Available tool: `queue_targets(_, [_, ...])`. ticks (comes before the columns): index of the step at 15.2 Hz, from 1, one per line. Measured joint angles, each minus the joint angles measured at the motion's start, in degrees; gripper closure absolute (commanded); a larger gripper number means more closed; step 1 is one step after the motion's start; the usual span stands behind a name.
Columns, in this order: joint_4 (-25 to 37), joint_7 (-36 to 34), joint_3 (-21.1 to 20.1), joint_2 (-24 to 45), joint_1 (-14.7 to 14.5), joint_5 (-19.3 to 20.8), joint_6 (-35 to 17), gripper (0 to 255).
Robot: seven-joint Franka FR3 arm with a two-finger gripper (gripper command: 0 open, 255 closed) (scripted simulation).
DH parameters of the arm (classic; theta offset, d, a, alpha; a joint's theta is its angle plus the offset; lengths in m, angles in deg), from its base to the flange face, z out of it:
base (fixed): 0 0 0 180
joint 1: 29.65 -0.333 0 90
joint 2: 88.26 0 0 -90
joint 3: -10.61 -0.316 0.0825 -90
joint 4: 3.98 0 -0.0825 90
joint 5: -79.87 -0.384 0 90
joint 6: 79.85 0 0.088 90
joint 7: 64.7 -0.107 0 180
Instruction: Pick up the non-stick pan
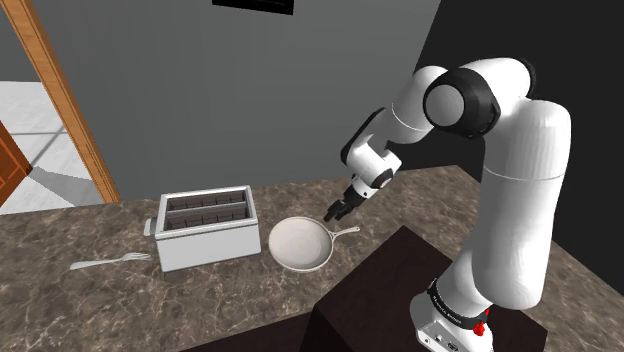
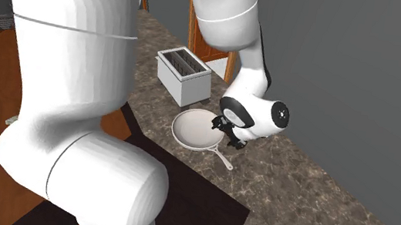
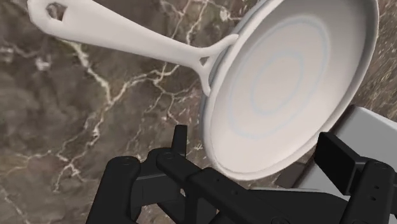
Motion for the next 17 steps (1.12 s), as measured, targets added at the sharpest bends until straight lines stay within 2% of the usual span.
queue_targets(2, [2.0, 2.6, -1.1, 3.6, 1.0, -3.0, 1.0, 0])
queue_targets(8, [4.9, 6.8, -2.9, 9.4, 2.5, -7.8, 1.8, 0])
queue_targets(9, [5.1, 7.0, -3.1, 9.7, 2.5, -8.1, 1.8, 255])
queue_targets(17, [5.3, 7.2, -3.2, 10.1, 2.6, -8.3, 1.8, 255])
